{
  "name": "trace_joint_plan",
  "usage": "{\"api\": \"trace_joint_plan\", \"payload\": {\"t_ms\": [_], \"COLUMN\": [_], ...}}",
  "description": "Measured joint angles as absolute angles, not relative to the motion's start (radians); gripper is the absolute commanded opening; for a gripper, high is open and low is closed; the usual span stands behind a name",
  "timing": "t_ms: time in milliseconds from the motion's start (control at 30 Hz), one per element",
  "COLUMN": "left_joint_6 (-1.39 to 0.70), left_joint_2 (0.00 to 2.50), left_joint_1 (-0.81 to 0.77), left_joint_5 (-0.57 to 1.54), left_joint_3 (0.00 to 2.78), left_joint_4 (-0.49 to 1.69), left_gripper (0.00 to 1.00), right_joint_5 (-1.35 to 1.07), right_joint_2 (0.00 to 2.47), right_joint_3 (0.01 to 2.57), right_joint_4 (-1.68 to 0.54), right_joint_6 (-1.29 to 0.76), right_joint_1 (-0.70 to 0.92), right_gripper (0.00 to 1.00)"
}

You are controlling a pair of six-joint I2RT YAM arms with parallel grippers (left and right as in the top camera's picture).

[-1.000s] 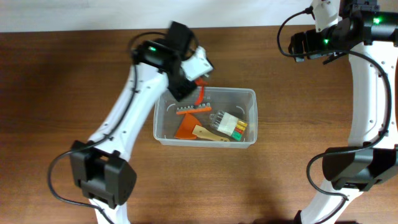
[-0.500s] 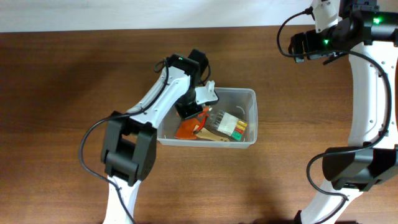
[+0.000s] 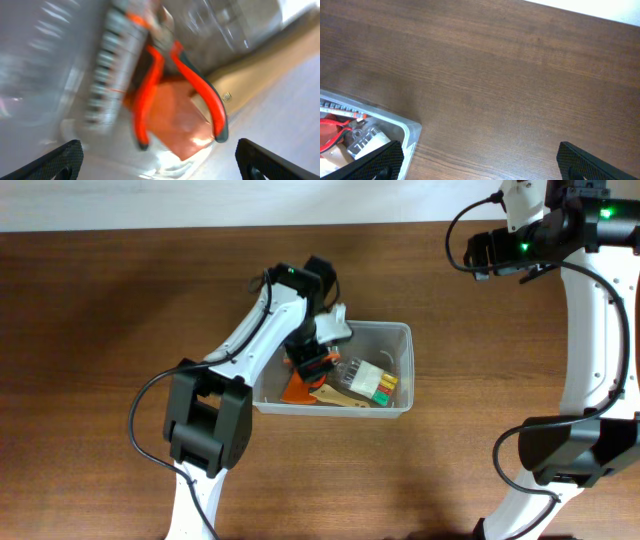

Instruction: Pack container

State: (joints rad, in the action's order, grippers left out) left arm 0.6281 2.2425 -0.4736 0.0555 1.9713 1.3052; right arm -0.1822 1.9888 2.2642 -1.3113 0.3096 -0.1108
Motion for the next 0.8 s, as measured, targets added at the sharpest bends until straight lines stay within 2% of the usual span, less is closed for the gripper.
{"api": "trace_joint_plan", "payload": {"t_ms": [233, 433, 567, 800], "left_joint_6": [0.498, 0.379, 0.342, 0.245], "left_joint_2": [2.231, 2.202, 2.199, 2.186], "left_joint_1": [-0.445, -0.317, -0.223, -0.153], "left_joint_5": [-0.047, -0.097, -0.115, -0.166], "left_joint_3": [2.233, 2.333, 2.336, 2.336], "left_joint_4": [1.237, 1.096, 1.053, 1.185], "left_gripper": [0.99, 0.99, 0.99, 0.99], "right_joint_5": [-0.182, -0.187, -0.19, -0.178], "right_joint_2": [1.989, 1.989, 1.989, 1.986], "right_joint_3": [2.263, 2.263, 2.263, 2.262], "right_joint_4": [-1.065, -0.84, -0.878, -1.003], "right_joint_6": [0.31, 0.31, 0.309, 0.303], "right_joint_1": [-0.111, -0.111, -0.113, -0.171], "right_gripper": [0.99, 0.99, 0.99, 0.99]}}
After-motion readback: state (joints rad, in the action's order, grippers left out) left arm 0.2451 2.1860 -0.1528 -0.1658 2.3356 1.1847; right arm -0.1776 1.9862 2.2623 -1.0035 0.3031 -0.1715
